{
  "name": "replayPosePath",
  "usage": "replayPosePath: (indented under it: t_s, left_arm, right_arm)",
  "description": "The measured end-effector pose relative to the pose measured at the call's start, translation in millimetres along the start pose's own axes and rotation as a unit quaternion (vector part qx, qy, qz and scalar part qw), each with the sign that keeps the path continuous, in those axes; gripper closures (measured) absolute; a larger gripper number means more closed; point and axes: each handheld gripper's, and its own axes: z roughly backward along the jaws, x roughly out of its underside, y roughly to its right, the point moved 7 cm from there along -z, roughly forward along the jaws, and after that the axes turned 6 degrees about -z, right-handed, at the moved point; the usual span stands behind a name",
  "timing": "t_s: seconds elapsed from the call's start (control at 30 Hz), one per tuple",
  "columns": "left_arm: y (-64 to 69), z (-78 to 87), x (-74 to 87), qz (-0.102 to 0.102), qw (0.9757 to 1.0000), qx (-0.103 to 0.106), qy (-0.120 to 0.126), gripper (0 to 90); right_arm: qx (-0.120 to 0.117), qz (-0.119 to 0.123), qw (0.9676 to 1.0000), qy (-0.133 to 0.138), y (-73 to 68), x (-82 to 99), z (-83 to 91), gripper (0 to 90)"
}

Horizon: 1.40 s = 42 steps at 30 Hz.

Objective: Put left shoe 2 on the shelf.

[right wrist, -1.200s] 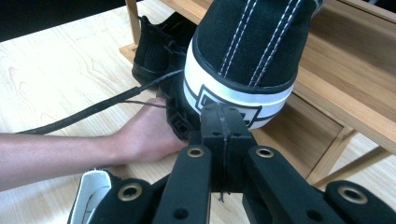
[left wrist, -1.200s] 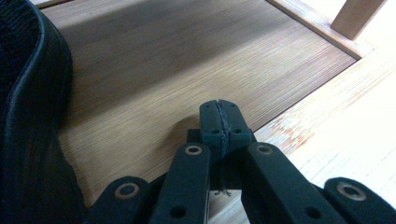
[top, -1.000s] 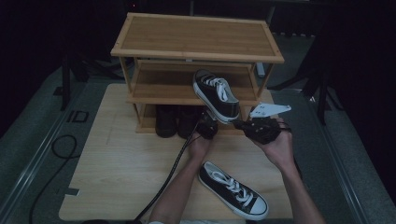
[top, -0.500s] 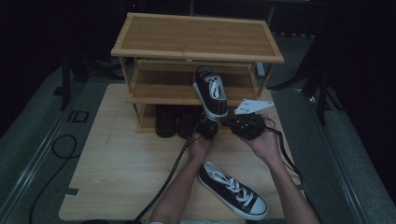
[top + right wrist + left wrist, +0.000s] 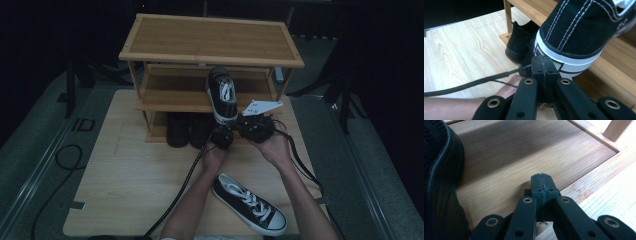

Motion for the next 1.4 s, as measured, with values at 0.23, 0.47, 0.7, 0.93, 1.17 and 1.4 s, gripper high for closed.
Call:
replayPosePath:
  t_s: [0.23, 0.47, 0.7, 0.93, 1.17, 1.4]
  left_arm:
    - [-1.2, 0.4, 0.4, -0.007, 1.0, 0.002, -0.003, 90.0]
    - [-1.9, 0.0, 0.0, -0.011, 0.9999, 0.002, 0.0, 90.0]
    - [-1.1, 0.7, 0.2, -0.002, 1.0, -0.006, -0.003, 90.0]
    - [-1.0, 0.7, 0.3, -0.001, 1.0, -0.007, -0.003, 90.0]
    - [-0.9, 0.8, 0.4, -0.002, 1.0, -0.008, -0.004, 90.0]
    - [-0.6, 0.9, 0.4, -0.003, 1.0, -0.009, -0.003, 90.0]
  right_arm:
    - [0.006, 0.011, 0.9999, -0.001, -1.6, -11.4, -11.6, 90.0]
    - [0.015, 0.013, 0.9998, -0.008, 4.6, -13.9, -22.9, 90.0]
    - [0.022, 0.002, 0.9998, -0.003, 15.3, -18.7, -28.0, 90.0]
    - [0.022, -0.001, 0.9997, -0.004, 19.8, -23.2, -40.1, 90.0]
    - [0.024, -0.013, 0.9996, 0.001, 26.0, -25.8, -45.6, 90.0]
    - [0.024, -0.008, 0.9997, -0.007, 19.6, -30.5, -51.5, 90.0]
